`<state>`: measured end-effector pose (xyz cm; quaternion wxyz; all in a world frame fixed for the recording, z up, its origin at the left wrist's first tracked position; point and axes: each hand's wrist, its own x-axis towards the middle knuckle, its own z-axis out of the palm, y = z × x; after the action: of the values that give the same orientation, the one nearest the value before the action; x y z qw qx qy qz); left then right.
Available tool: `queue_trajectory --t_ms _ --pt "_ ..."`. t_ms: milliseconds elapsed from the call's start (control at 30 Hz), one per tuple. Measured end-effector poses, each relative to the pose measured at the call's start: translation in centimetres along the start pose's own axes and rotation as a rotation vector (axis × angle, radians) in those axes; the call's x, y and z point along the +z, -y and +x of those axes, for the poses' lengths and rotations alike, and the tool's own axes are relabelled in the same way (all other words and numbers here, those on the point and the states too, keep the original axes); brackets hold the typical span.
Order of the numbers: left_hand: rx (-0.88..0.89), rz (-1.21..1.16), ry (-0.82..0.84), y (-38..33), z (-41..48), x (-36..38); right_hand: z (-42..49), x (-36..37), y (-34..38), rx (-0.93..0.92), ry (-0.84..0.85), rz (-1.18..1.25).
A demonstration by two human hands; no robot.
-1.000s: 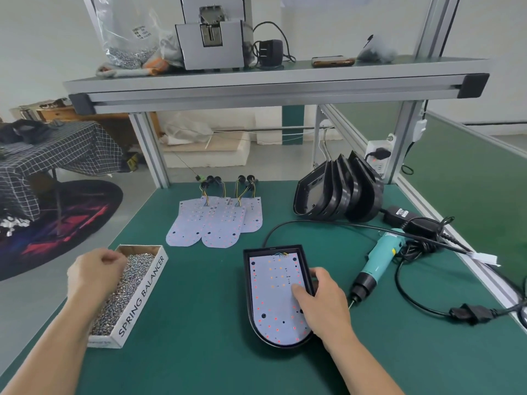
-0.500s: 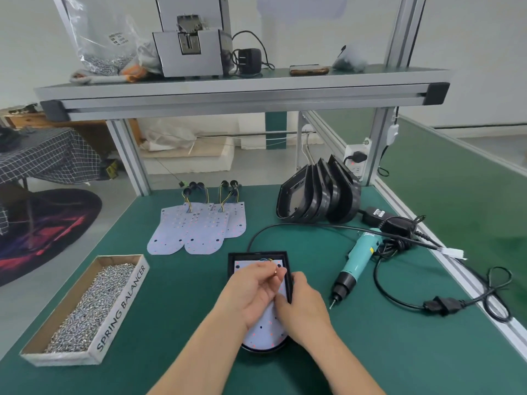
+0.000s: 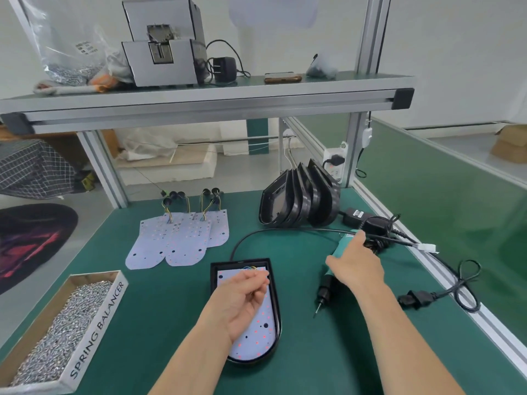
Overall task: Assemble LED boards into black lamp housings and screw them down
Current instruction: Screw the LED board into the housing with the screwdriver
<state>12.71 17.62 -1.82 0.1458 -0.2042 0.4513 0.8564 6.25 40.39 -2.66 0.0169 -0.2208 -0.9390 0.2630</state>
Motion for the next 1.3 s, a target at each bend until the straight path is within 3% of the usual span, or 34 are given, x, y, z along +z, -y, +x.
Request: queue_trajectory --t_ms 133,233,333,400,433,467,633,767,900,1000,1300 --pt "-0.008 -0.004 -0.007 0.1 0.0 0.1 -1.0 -0.5 -0.4 0.051 0.066 0.166" --pt "-0.009 -0.001 -0.010 0.2 0.1 0.2 -3.8 0.0 -1.7 0.204 0.255 0.806" --pt "-0.003 -0.004 -0.015 0.3 0.2 0.4 -6.7 0.4 -2.8 0.335 0.637 1.511" --pt "0.000 -0.007 -0.021 0.4 0.2 0.5 -8.0 -0.3 -2.7 0.315 0.903 1.816" --pt "0.001 -0.005 -0.022 0.5 0.2 0.5 -8.4 -0.7 -2.3 0.258 0.942 1.877" --pt "0.002 -0.002 -0.022 0.5 0.2 0.6 -8.6 -0.9 -1.8 0.187 0.902 1.885" --pt "0.003 0.030 -0.023 0.4 0.0 0.5 -8.0 -1.5 2.3 -0.050 0.366 1.774" --pt "0.005 0.049 -0.026 0.4 -0.1 0.4 -5.2 -3.6 5.5 0.018 -0.093 1.611" --pt "0.006 0.065 -0.003 0.5 -0.1 0.4 -4.3 -5.3 6.8 -0.107 -0.399 1.597" --pt "0.003 0.077 0.003 0.5 -0.1 0.2 -5.3 -5.3 7.5 -0.256 -0.483 1.627" --pt "0.007 0.069 0.022 0.4 -0.2 0.2 -7.4 -0.8 9.1 -0.420 -0.433 1.476"
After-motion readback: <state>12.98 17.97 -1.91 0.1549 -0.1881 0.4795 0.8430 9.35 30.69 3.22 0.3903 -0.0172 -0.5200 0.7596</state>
